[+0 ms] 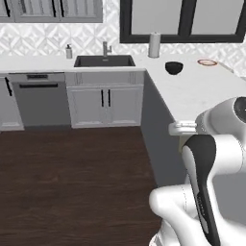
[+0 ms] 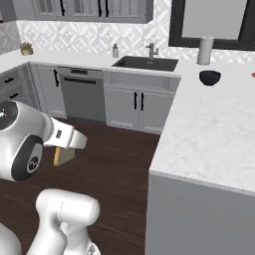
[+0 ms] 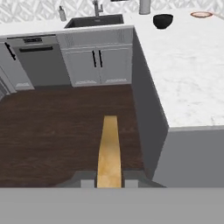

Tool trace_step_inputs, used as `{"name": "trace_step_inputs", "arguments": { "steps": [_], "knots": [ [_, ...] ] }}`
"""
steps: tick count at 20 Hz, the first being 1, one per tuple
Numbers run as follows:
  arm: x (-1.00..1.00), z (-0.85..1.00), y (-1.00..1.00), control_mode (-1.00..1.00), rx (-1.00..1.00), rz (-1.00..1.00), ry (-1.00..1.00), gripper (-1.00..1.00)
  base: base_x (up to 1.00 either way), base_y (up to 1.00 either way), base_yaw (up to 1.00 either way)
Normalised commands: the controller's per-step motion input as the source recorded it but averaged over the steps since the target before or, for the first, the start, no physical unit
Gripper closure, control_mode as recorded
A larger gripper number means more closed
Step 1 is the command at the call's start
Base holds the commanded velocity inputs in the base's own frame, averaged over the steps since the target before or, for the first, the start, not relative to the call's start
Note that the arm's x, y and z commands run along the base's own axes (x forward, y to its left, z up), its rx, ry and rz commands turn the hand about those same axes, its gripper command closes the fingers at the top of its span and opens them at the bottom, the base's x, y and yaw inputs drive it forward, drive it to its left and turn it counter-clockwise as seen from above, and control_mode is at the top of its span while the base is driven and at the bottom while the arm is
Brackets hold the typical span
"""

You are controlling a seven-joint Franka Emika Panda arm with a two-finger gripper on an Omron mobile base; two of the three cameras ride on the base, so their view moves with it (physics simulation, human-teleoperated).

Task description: Start the toaster. Once the lever pops up, take the bread to the plate on the dining counter.

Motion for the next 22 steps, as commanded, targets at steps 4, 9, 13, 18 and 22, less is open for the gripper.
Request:
{"name": "trace_step_inputs", "arguments": {
  "steps": [4,9,13,18,22],
  "knots": [
    [0.0,0.0,0.0,1.0,0.0,0.0,0.0,1.0,0.2,-1.0,0.0],
    [0.0,0.0,0.0,1.0,0.0,0.0,0.0,1.0,0.21,-1.0,0.0],
    [0.0,0.0,0.0,1.0,0.0,0.0,0.0,1.0,0.19,-1.0,0.0],
    [0.0,0.0,0.0,1.0,0.0,0.0,0.0,1.0,0.19,-1.0,0.0],
    [0.0,0.0,0.0,1.0,0.0,0.0,0.0,1.0,0.22,-1.0,0.0]
  ]
}}
